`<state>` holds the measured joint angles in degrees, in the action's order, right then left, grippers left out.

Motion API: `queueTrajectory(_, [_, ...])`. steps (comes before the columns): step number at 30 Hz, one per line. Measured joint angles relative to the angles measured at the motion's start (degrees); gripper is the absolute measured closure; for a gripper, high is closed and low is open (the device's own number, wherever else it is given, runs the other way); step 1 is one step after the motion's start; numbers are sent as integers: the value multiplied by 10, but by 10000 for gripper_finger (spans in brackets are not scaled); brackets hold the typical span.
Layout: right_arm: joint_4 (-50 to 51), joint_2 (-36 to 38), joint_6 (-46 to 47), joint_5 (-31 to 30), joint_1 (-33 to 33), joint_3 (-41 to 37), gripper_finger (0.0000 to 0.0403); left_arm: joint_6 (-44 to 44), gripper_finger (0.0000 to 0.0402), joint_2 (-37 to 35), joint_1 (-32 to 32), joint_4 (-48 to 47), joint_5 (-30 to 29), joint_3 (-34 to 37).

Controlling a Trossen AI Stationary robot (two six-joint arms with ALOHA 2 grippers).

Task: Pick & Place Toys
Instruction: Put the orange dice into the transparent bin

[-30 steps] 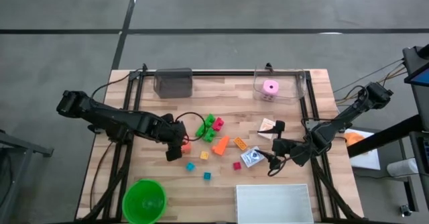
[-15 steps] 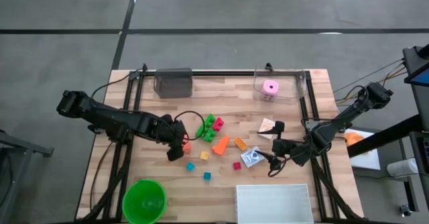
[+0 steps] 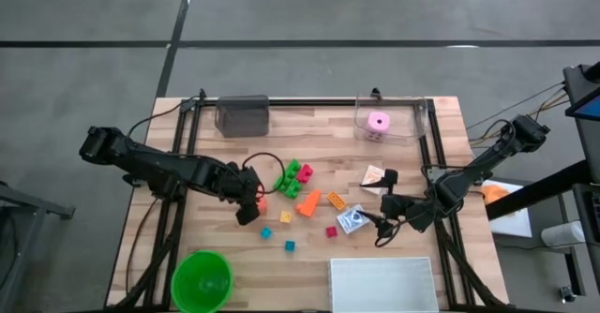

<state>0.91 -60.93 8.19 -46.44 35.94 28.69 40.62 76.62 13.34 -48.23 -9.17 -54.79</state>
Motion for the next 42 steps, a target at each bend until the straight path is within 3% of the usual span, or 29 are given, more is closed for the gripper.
queueTrajectory(5, [0, 0, 0, 0, 0, 0, 52, 16, 7, 0, 0, -9, 2, 1])
queueTrajectory(19, [0, 0, 0, 1, 0, 0, 52, -41, 3, 6, -2, -4, 4, 8])
queueTrajectory(25, [2, 0, 0, 2, 0, 0, 52, -71, 2, 56, -2, 2, 9, 8])
queueTrajectory(31, [2, 0, 1, 11, 0, 0, 52, -110, 2, 98, -4, -7, -26, 7])
queueTrajectory(42, [2, 0, 2, 12, 0, 0, 52, -118, 6, 108, -4, -6, -26, 7])
